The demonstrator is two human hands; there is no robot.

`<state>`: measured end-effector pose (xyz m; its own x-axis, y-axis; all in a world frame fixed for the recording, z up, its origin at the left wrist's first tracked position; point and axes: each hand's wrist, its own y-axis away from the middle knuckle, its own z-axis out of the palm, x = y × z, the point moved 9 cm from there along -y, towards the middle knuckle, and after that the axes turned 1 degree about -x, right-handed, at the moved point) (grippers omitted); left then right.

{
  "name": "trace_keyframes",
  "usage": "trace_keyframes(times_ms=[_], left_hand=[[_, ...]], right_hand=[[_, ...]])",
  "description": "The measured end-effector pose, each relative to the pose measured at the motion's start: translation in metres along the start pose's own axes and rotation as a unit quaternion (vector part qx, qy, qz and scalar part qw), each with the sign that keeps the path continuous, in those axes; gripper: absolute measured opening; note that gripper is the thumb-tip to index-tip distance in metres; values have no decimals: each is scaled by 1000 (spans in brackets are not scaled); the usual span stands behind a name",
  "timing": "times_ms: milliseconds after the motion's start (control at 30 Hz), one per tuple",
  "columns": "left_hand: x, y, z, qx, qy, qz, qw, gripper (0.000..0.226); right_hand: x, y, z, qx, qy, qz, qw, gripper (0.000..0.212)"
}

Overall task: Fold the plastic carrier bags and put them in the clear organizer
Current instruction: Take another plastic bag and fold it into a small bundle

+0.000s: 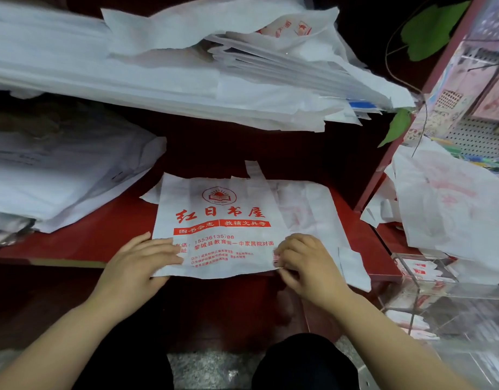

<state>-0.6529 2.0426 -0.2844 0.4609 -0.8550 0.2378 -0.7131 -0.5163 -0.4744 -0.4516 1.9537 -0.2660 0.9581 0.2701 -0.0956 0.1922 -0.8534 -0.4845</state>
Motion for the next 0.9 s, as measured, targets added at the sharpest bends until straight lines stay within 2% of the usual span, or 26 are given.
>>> trace_keyframes(times_ms=[33, 133, 200, 267, 500, 567, 733, 900], left_hand=[[-1, 1, 0, 0, 33, -9, 999, 23], [-20, 4, 1, 15, 184, -136, 973, 61], [-29, 6, 5, 15, 244, -203, 948, 44], [-35, 5, 7, 15, 259, -247, 934, 23], [-41, -3, 1, 93, 240, -307, 916, 24], [-50, -2, 2, 98, 222, -330, 912, 20], [-57, -8, 2, 95, 132, -345, 924, 31], [-67, -12, -2, 101, 98, -378, 915, 31]], right_hand=[[3, 2, -2, -1, -24, 13, 1000, 8], [20, 8, -8, -19, -109, 97, 989, 8], [36, 15, -7, -39, -166, 175, 970, 11], [45, 22, -3, -62, -197, 220, 953, 32], [75, 20, 1, -24, -277, 340, 898, 30], [79, 15, -1, -23, -264, 346, 900, 34], [86, 1, 2, -40, -210, 349, 913, 33], [89, 0, 6, -32, -354, 377, 855, 14]])
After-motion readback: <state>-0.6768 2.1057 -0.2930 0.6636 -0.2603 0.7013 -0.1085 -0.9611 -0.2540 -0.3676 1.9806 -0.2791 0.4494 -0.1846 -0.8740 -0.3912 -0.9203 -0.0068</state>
